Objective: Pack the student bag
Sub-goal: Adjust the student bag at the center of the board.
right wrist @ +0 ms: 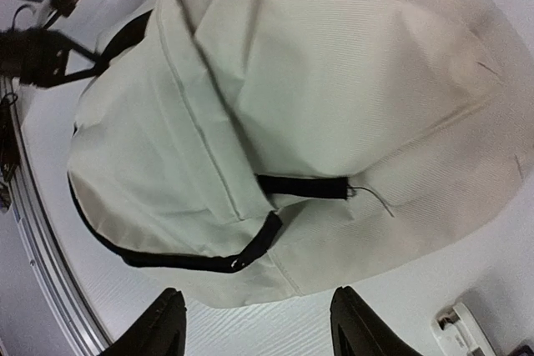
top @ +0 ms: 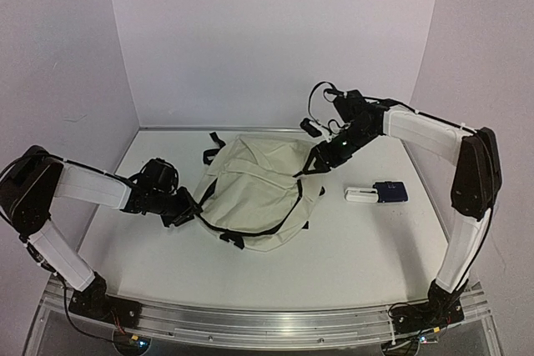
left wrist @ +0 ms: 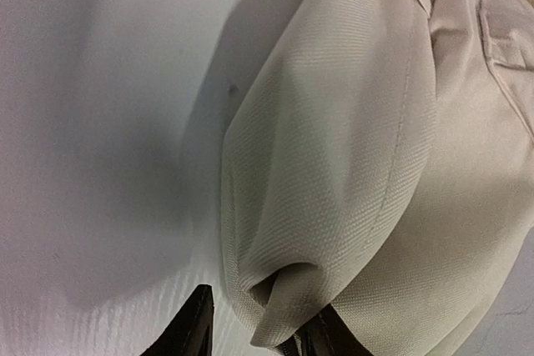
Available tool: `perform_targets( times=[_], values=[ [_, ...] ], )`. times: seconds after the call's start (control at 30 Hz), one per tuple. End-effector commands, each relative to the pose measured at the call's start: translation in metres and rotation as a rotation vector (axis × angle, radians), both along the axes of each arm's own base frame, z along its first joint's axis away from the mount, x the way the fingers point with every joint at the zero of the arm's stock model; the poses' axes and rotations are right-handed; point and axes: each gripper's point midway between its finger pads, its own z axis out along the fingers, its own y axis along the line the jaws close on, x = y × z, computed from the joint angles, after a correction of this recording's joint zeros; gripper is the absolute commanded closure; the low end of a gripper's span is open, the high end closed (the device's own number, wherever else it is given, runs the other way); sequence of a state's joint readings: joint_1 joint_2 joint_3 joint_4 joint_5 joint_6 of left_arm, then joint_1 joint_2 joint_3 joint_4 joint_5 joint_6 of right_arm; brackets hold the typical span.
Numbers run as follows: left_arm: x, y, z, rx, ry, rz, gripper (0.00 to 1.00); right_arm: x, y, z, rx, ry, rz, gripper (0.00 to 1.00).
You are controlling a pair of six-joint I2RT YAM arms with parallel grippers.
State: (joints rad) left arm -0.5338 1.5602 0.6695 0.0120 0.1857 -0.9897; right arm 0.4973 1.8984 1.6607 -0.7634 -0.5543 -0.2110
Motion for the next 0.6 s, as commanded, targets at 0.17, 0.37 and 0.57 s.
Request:
perform_targets(
  times=[0.17, 0.37, 0.57],
  values=[
    [0.019, 0.000, 0.047, -0.012, -0.138, -0.042, 0.85, -0.090, 0.104, 0.016, 0.066, -0.058, 0.310, 0.53],
    [0.008, 0.004, 0.068, -0.024, -0.135, -0.042, 0.99, -0.097, 0.160, -0.017, 0.032, -0.059, 0.382, 0.60],
    [-0.002, 0.012, 0.083, -0.015, -0.124, -0.026, 1.00, -0.066, 0.174, -0.068, -0.082, -0.114, 0.324, 0.70]
  ],
)
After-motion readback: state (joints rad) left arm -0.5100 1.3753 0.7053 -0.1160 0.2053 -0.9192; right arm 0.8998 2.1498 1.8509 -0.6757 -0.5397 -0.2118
